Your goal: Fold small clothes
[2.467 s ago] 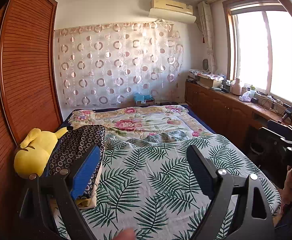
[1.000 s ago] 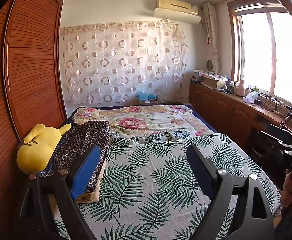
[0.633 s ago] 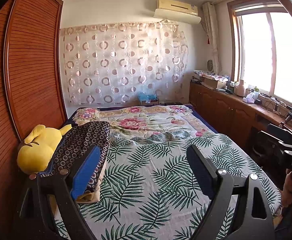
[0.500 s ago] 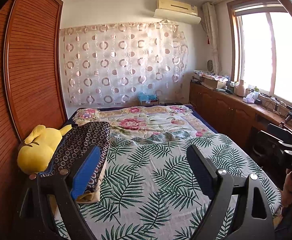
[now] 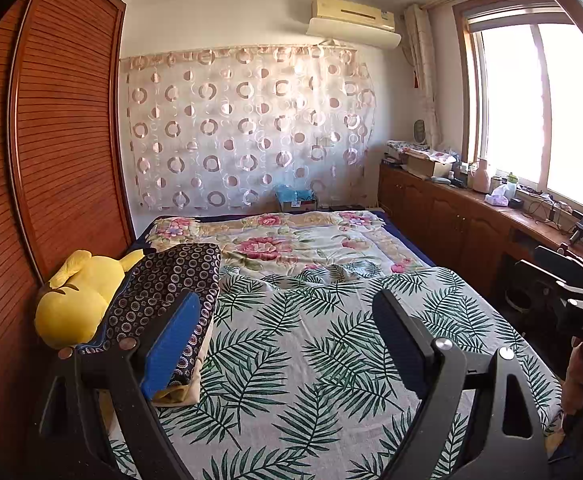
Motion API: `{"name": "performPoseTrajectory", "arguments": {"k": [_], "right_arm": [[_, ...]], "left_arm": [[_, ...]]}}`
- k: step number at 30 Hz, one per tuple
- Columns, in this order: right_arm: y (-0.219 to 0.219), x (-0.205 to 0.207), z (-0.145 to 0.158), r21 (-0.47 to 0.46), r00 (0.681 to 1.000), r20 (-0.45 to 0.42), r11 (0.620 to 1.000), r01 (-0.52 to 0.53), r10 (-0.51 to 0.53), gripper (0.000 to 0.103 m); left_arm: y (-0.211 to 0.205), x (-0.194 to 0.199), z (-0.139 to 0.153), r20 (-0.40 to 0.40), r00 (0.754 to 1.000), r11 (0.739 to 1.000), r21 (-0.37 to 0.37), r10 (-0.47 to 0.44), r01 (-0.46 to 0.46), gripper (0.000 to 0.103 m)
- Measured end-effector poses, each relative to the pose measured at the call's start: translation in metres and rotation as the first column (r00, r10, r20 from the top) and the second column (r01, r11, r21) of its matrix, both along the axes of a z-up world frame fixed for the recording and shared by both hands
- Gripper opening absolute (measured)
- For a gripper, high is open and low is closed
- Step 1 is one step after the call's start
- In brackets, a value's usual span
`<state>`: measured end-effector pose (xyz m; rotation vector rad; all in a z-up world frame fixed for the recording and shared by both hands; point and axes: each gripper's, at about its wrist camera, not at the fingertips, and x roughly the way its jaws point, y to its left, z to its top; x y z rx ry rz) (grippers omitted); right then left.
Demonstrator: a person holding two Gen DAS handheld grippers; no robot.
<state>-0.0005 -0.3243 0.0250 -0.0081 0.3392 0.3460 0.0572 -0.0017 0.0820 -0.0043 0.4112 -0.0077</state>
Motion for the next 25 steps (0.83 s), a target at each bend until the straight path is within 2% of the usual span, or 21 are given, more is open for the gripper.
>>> {"name": "performPoseTrajectory", "arguments": {"k": [25], "right_arm": [[0.0007,0.002,-0.0002,0.002,1.0,0.0,1.0,0.001,-0.001,0.083]], "left_arm": [[-0.0006,0.0002,-0.0004,0.0,1.0,1.0,0.0,-0.002,0.002,0.089]]}}
